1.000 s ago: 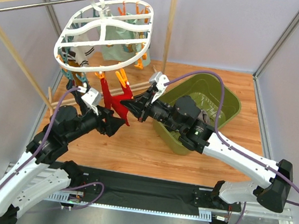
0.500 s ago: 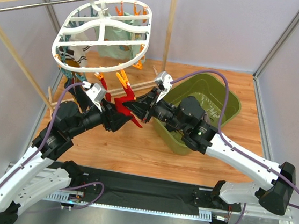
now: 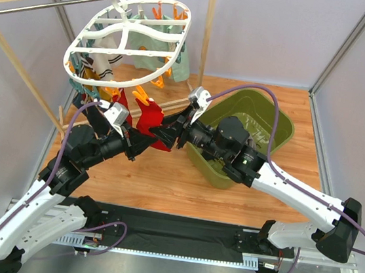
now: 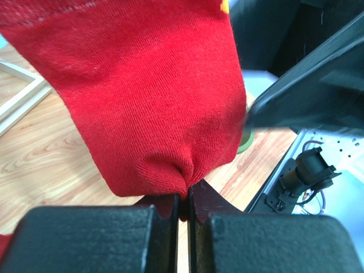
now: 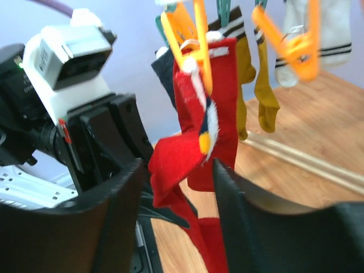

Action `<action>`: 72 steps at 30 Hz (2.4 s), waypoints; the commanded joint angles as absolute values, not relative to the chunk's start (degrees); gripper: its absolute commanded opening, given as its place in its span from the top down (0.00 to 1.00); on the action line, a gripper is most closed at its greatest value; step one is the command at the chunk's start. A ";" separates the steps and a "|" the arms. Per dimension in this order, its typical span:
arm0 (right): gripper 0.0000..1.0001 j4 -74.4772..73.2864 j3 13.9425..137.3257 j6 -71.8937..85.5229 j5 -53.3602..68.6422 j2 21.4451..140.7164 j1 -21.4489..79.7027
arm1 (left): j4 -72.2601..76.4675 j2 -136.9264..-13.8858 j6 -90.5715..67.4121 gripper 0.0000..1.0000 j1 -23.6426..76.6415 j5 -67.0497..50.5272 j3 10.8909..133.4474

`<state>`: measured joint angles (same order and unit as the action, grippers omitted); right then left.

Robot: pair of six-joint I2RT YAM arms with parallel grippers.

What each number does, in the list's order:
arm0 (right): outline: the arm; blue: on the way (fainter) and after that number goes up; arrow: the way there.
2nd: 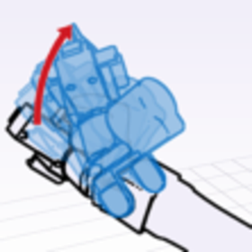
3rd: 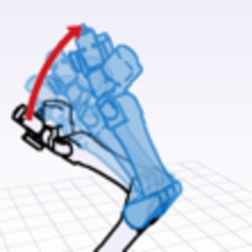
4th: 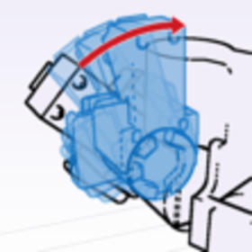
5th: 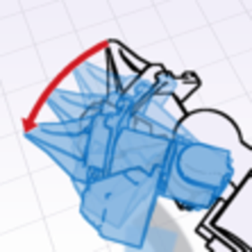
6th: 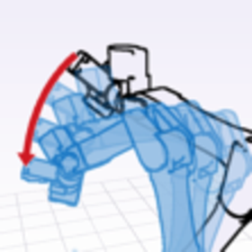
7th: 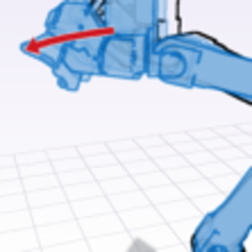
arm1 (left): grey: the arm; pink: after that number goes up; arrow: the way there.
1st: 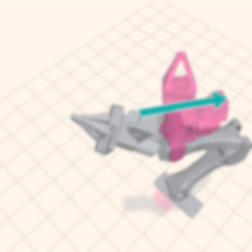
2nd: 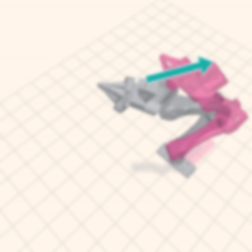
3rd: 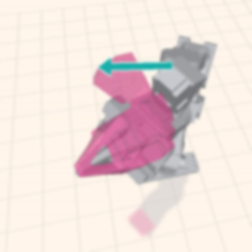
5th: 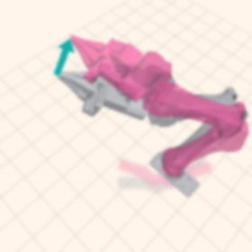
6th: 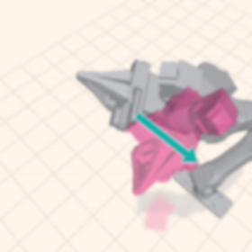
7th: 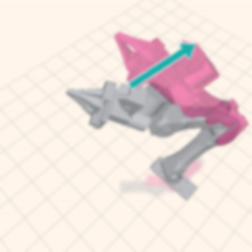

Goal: Remove the socks clipped to the hanger

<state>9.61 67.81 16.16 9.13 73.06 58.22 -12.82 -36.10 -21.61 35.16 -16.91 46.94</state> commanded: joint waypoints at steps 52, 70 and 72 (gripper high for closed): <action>0.58 6.15 96.33 16.00 11.51 89.74 56.43 | -9.58 -32.96 -22.50 1.00 34.98 -20.83 44.56; 1.00 8.88 94.75 22.50 10.02 90.62 56.08 | -9.84 -32.43 -22.32 1.00 34.98 -20.65 44.38; 1.00 8.79 94.57 22.41 10.19 90.53 55.99 | -9.84 -32.43 -22.32 1.00 34.98 -20.57 44.38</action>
<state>7.18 94.76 21.67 10.31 91.72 56.05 -11.75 -32.93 -22.24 35.16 -19.88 44.51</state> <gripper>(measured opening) 0.167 0.028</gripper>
